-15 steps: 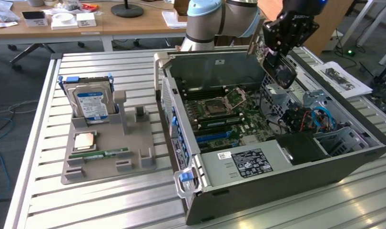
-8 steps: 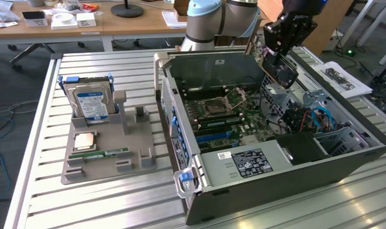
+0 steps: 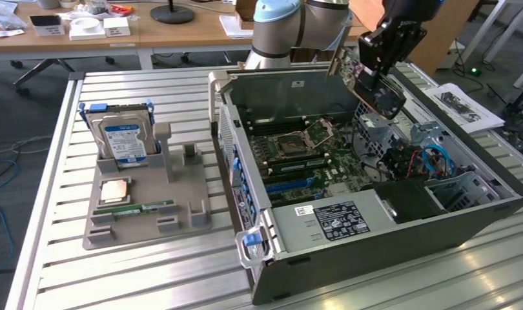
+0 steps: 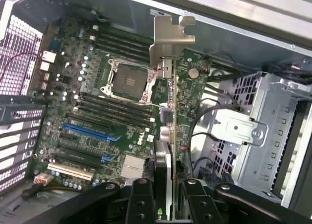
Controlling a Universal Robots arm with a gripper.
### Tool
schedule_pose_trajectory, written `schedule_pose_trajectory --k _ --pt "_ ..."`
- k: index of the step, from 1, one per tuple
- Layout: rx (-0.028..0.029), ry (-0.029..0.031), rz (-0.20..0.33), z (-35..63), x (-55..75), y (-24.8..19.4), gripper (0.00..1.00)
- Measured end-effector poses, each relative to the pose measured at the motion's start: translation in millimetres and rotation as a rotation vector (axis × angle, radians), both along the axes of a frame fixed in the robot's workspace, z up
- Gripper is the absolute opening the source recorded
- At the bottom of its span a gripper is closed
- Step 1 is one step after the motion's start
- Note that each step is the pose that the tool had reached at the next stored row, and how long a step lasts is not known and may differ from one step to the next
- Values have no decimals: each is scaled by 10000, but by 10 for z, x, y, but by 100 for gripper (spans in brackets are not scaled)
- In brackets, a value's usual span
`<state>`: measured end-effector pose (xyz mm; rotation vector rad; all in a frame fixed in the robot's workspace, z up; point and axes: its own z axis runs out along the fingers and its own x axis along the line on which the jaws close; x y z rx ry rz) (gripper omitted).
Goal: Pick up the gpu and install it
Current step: 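Insert the gpu into the slot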
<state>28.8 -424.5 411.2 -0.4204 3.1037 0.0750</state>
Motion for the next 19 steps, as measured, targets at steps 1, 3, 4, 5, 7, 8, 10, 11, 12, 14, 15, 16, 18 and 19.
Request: schedule_pose_trajectory --k 1,3,4,5,7,8,10,11,12,14,15,16,18,19 --pt "0 0 122 0 0 0 27" --pt "0 0 377 0 0 0 27" --pt "0 0 498 0 -1 0 27" --pt "0 0 617 0 -1 0 27" --pt "-1 0 855 0 -2 0 27" --pt "0 0 970 0 -2 0 27" --pt "1 0 1197 0 -3 0 27" --pt "0 0 1310 0 -3 0 27" --pt "0 0 1442 0 -3 0 27" --pt "0 0 1699 0 -3 0 27" --pt "0 0 1826 0 -3 0 27" --pt "0 0 1952 0 -3 0 27" --pt "0 0 2196 0 -4 0 27" --pt "0 0 2323 0 -3 0 27"
